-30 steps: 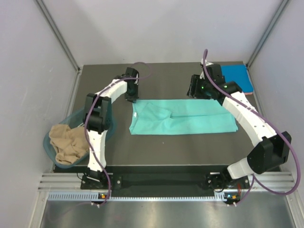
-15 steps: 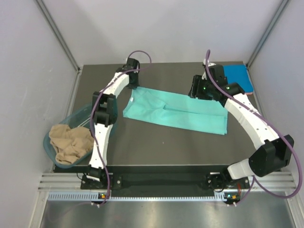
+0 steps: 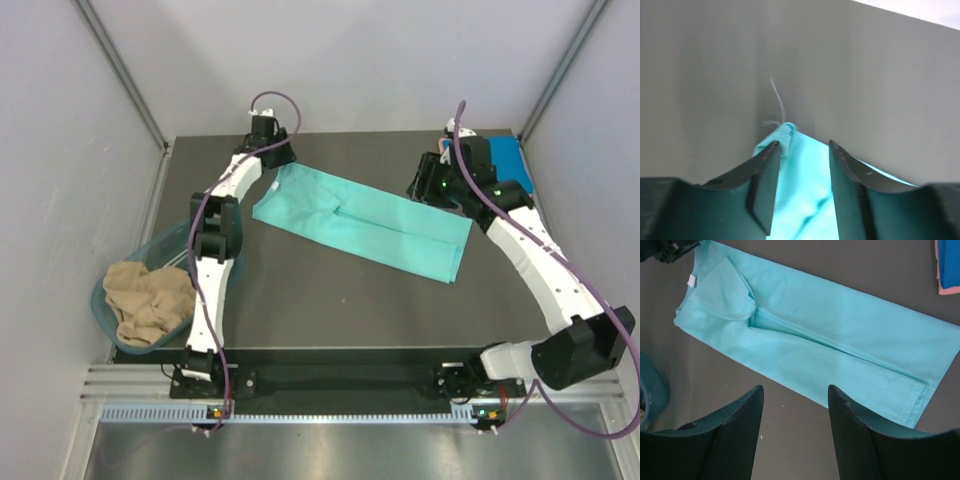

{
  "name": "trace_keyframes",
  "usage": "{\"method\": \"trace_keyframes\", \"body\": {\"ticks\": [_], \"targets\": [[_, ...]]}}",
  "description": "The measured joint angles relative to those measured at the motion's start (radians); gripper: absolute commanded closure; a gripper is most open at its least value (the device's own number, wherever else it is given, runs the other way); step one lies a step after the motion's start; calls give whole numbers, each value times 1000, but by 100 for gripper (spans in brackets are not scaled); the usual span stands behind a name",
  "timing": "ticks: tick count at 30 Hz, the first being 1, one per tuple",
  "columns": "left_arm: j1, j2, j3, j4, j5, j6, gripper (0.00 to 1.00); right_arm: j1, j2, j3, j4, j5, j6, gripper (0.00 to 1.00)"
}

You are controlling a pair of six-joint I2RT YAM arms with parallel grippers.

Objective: Fold and stack the t-shirts
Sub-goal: Fold the tshirt

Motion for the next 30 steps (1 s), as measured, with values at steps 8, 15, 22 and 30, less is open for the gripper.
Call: {"method": "trace_keyframes", "body": {"ticks": [8,15,22,30], "targets": [[-24,-327,-452,115,100,-31,43,-11,-71,0,-1,-37,24,45],[-201,-752,-749,175,28,1,47,-40,-191,0,-24,-84,43,45],[-637,-837,-827,222,-77,67,51,-171,-311,45,-141,-102,68,45],[-874,-700,-833,234,-198,148,54,-195,-462,66,-232,-109,114,46]]}}
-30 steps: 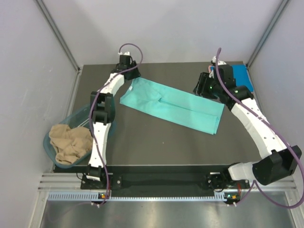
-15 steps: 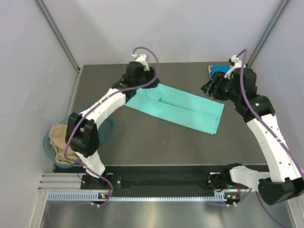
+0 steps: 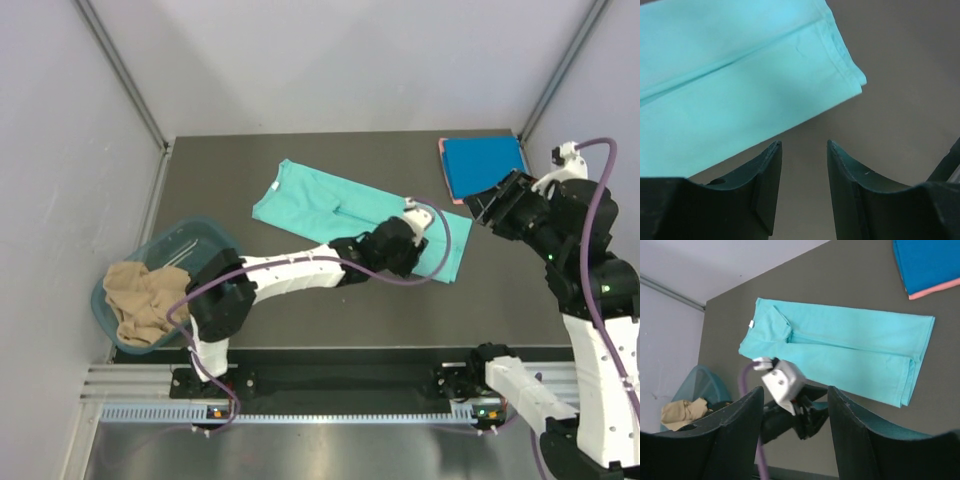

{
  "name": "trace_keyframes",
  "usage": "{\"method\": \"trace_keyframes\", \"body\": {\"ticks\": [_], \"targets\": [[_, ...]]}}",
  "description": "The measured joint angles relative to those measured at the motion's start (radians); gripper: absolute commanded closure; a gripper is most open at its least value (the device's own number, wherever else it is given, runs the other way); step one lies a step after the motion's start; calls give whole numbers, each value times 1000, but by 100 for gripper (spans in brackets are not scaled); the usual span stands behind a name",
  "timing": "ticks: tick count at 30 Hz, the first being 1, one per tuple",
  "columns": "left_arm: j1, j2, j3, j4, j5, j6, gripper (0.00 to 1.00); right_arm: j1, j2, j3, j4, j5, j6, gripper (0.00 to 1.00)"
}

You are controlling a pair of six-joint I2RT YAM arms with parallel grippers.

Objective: Fold and stack the t-shirts
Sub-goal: Fold the tshirt

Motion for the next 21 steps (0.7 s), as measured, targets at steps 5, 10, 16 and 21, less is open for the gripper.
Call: {"method": "trace_keyframes", "body": {"ticks": [5,10,16,21], "targets": [[-87,90,0,30,-24,127,55,-3,-54,-8,-45,5,17,46],[-135,153,3,54,-26,298,53,-4,-75,22,-85,-16,8,46],[-141,249,93,60,-12,444,54,-4,-113,34,-90,-67,-17,46],[-151,342,158,99,-46,520,54,-4,-142,33,-84,-96,-34,46]]}}
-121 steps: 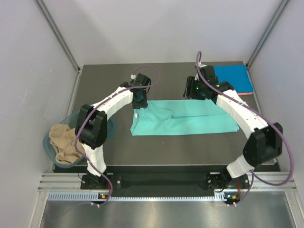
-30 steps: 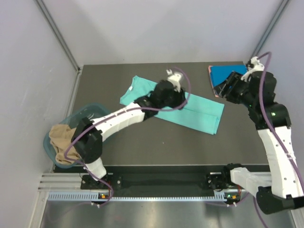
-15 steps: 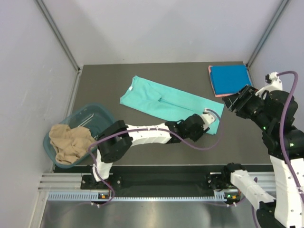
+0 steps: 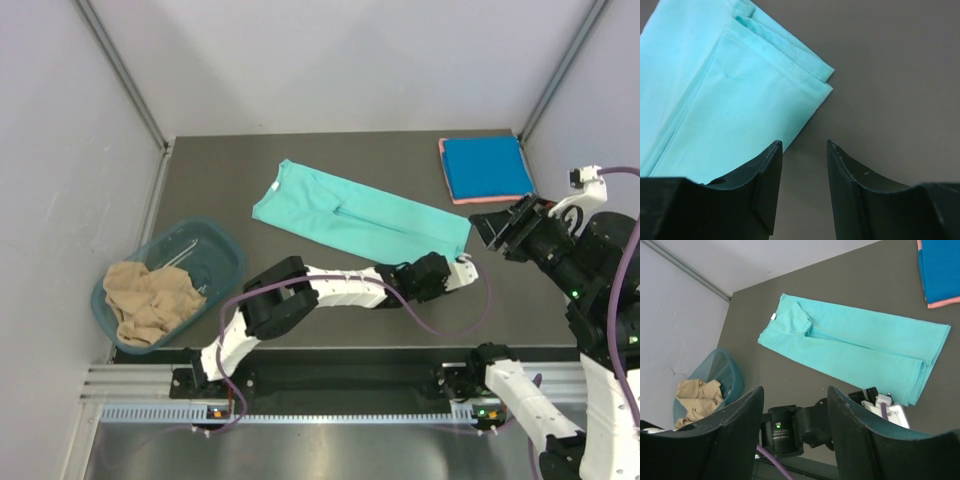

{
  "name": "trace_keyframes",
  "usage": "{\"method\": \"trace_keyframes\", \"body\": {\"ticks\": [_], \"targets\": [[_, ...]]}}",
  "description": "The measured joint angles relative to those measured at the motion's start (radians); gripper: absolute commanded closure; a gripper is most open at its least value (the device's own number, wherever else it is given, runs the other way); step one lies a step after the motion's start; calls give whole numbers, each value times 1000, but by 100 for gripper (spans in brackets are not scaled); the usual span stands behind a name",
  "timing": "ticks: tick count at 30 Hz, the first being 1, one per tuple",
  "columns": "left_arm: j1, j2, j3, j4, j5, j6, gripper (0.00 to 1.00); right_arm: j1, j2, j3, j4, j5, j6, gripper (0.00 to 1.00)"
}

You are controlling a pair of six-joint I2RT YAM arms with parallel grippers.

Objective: Fold and stack the t-shirts
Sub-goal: Fold the tshirt

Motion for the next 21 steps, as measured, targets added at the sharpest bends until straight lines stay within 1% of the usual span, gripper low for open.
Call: {"method": "trace_keyframes", "body": {"ticks": [3,7,15,17,21], "targets": [[-12,56,41,0,-17,40,54,0,-14,0,7,-2,-13,46],[-25,130,135,-3,-37,85,53,0,-29,-4,13,-3,-26,46],[-30,150,164,-3,-48,121,55,0,-40,-54,22,-5,-39,45],[-31,151,164,-3,-47,127,57,0,-40,-53,24,-5,-40,45],[-37,157,167,-1,-45,135,64,0,-40,-53,31,-6,-39,45]]}}
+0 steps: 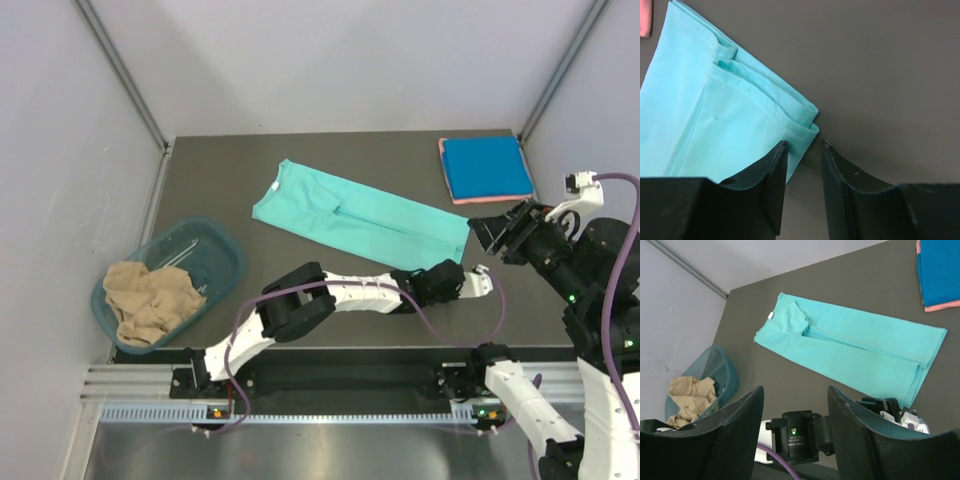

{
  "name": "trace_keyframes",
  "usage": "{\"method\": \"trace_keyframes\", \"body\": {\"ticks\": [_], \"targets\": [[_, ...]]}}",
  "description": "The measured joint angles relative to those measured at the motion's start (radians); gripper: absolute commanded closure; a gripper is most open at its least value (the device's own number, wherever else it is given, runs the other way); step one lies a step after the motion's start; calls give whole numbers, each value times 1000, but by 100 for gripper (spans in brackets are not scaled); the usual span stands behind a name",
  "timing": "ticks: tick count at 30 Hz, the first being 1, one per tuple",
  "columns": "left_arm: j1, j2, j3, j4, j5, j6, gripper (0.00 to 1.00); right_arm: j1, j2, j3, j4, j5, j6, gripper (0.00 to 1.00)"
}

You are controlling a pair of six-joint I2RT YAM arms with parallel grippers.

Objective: Fold and stack the t-shirts
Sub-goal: Fold the tshirt

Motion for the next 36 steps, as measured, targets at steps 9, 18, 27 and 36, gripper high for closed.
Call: {"method": "trace_keyframes", "body": {"ticks": [9,18,27,36], "targets": [[-15,18,11,6,0,14,100,0,0,1,6,-24,10,45],[-34,-51,-101,38,21,-64,100,0,10,1,33,-35,29,46],[-53,-154,-250,52,42,-200,100,0,41,1,47,-40,48,46],[-78,-317,-484,68,18,-348,100,-2,150,-3,66,-28,39,46]]}}
